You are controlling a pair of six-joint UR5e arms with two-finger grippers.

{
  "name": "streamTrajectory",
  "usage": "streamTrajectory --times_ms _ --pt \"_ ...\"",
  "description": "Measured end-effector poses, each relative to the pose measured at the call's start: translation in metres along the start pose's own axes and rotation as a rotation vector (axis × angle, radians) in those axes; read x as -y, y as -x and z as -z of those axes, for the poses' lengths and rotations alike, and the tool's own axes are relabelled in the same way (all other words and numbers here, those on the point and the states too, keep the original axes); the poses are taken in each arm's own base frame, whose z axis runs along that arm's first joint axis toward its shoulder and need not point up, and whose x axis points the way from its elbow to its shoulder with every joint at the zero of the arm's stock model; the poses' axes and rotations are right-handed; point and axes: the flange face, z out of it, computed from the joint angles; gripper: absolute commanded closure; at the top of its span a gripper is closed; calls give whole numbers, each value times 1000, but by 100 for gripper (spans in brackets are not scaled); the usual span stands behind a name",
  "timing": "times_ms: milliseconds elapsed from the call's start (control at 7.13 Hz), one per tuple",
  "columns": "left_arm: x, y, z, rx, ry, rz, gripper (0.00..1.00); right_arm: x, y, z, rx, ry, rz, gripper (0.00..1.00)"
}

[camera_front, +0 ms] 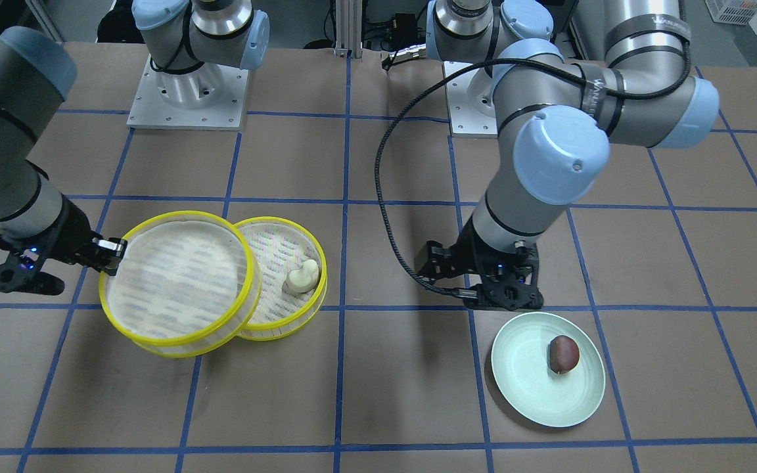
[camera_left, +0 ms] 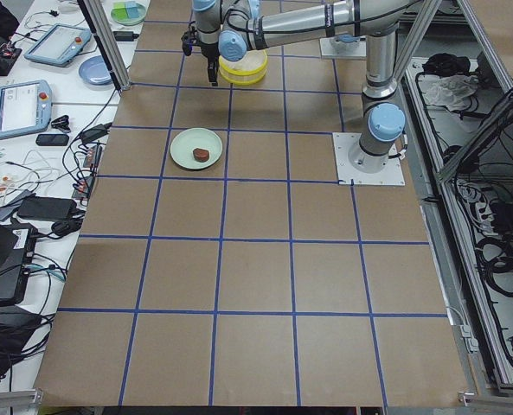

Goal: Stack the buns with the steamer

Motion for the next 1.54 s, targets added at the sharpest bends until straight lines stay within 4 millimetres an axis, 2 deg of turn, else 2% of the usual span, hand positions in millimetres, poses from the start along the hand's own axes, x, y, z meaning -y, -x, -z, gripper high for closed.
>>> streamTrajectory --times_ms 280,421,561,701,981,1402,1542 --pt "12 84 -6 51 35 -53 0 -43 27 3 35 -5 -10 100" --pt "17 122 -14 59 40 -83 0 -52 42 -3 48 -2 -30 100" --pt "25 148 -26 67 24 -93 0 -57 60 -12 45 3 -40 100" --pt "33 163 -44 75 -1 -103 0 -58 71 -22 41 2 -45 100" --pt "47 175 -84 74 -15 -146 0 -55 76 -39 20 -19 -45 100" --pt "42 177 -135 51 19 -227 0 -53 74 -51 -5 -15 -45 100" --pt "39 177 -146 48 24 -235 25 -55 74 -54 -5 -9 -52 100"
